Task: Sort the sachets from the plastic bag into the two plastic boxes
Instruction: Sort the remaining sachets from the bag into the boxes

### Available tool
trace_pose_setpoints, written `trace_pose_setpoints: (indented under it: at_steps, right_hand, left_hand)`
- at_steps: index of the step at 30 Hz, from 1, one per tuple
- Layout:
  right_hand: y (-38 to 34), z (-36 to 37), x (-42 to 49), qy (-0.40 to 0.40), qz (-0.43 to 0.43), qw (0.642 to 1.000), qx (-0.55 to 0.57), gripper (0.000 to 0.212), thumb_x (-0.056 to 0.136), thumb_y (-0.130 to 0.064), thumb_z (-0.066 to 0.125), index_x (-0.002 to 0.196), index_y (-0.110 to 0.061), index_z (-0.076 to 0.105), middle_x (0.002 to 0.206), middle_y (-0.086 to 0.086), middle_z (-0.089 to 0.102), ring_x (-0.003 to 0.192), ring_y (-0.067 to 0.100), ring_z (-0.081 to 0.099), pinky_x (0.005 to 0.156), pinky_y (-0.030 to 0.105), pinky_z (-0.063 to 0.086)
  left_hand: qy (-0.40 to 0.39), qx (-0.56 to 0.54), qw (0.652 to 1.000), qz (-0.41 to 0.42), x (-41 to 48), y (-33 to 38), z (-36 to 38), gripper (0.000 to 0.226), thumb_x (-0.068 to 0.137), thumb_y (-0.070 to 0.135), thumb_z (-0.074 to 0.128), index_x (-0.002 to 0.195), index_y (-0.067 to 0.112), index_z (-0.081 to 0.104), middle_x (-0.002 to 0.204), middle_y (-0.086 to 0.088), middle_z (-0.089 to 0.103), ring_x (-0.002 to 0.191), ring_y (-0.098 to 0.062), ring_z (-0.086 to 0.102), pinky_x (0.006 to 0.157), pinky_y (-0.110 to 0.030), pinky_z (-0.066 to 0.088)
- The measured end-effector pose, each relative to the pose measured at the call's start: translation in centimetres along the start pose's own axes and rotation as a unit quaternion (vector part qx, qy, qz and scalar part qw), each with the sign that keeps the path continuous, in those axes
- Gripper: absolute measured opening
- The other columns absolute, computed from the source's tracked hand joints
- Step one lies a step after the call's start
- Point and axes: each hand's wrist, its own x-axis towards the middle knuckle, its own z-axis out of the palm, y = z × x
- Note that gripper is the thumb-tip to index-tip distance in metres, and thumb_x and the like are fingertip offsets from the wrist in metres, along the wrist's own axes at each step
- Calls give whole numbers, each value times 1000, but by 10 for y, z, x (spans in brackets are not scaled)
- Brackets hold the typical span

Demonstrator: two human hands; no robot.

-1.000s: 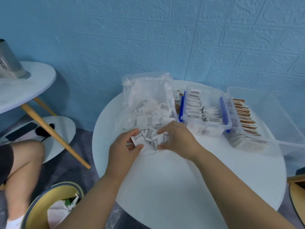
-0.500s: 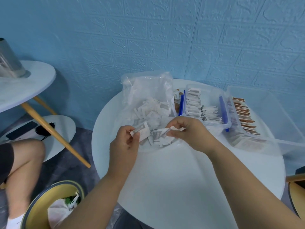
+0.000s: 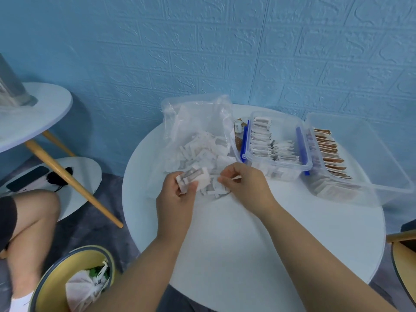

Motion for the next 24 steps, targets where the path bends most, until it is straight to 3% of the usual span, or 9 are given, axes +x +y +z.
trace_pose_setpoints:
  at_steps: [3,7,11,14,18,21,24]
  right_hand:
    - [12,5,0,-33,-18,991,-128,33,79,-33,71,108,-19,65,95,-7,59,93,11,55,77,15,37]
    - [15,15,1,-27,-60,982,-179,53,70,-43,76,115,-18,63,112,-1,59,104,18,53,87,26,42]
    - [13,17,3,-15,-85,977,-194,38,78,-39,70,110,-19,67,109,1,64,102,21,56,85,29,44]
    - [11,13,-2,-5,-84,987,-138,27,86,-31,63,110,-18,68,108,0,68,100,18,60,84,24,43]
    - [11,5,-8,-12,-64,995,-80,23,90,-24,59,110,-19,68,109,-4,69,95,13,63,83,19,44]
    - [14,-1,-12,0,-89,994,-68,20,92,-19,56,107,-17,69,97,-10,69,82,6,59,70,7,38]
    - [18,-10,-14,53,-86,993,-61,14,93,-19,54,83,-16,63,63,-16,53,58,12,46,56,20,30]
  left_hand:
    - [47,4,999,-5,3,-4,-2,20,87,18,63,100,23,49,92,11,60,82,-4,59,64,-7,45]
    - [35,14,999,-3,5,-5,1,19,87,18,62,99,24,48,89,19,58,82,-5,59,66,-15,46]
    - [25,15,1000,4,4,-4,0,19,88,17,61,98,25,47,88,20,57,81,-1,58,65,-9,45]
    - [22,14,1000,5,4,-5,1,19,88,17,61,100,24,48,90,16,59,83,-5,58,70,-14,48]
    - [0,16,1000,25,1,-4,2,20,89,15,60,103,24,49,97,9,60,86,-5,58,67,-6,46]
    - [-6,16,999,35,-2,-2,3,20,89,14,60,102,25,49,93,11,60,83,-3,58,65,-2,43]
    - [-8,12,999,42,-5,1,4,20,89,14,60,102,24,49,90,19,58,82,7,57,65,-2,43]
